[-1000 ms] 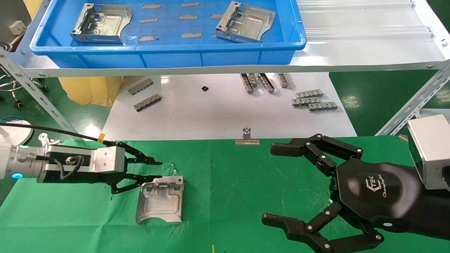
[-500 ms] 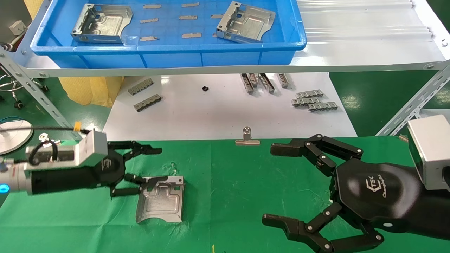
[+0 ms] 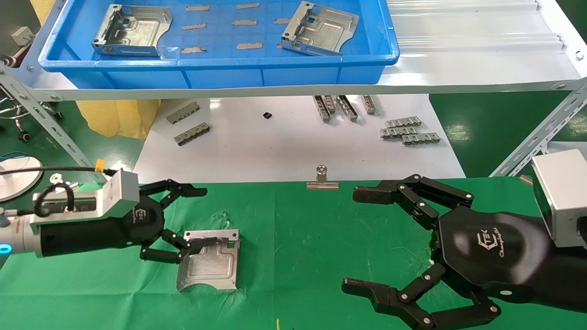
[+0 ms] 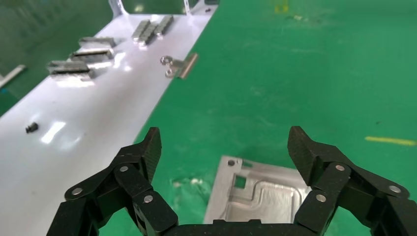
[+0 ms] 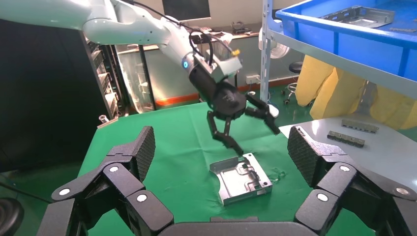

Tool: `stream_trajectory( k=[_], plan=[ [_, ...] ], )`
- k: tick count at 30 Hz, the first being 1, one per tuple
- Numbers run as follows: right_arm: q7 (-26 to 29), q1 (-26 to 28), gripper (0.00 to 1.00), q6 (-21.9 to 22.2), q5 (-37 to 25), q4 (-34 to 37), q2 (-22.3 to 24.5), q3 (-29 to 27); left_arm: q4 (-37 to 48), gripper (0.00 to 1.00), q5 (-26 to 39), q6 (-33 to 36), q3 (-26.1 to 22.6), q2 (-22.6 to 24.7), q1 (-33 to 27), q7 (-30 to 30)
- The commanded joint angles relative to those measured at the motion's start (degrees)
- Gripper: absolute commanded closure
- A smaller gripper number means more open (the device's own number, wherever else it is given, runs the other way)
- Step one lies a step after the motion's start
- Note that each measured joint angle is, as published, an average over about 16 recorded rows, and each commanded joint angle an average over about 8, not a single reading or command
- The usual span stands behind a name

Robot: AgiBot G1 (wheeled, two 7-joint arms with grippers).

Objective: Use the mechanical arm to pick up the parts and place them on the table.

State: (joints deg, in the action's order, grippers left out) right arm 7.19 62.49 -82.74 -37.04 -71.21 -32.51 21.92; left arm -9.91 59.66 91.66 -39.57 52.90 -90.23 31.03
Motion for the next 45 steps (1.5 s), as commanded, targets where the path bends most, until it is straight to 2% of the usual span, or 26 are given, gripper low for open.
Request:
stream_trajectory(
  k=[1, 45],
  plan=[
    [0.0, 0.0, 0.0, 0.0, 0.0, 0.0, 0.0, 0.0, -1.69, 0.0, -0.53, -0.14, 0.65, -0.49, 0.8, -1.13],
    [0.0, 0.0, 0.0, 0.0, 0.0, 0.0, 0.0, 0.01, -52.39, 0.0, -14.66, -4.9, 19.38, -14.72, 23.59, -34.38]
  ],
)
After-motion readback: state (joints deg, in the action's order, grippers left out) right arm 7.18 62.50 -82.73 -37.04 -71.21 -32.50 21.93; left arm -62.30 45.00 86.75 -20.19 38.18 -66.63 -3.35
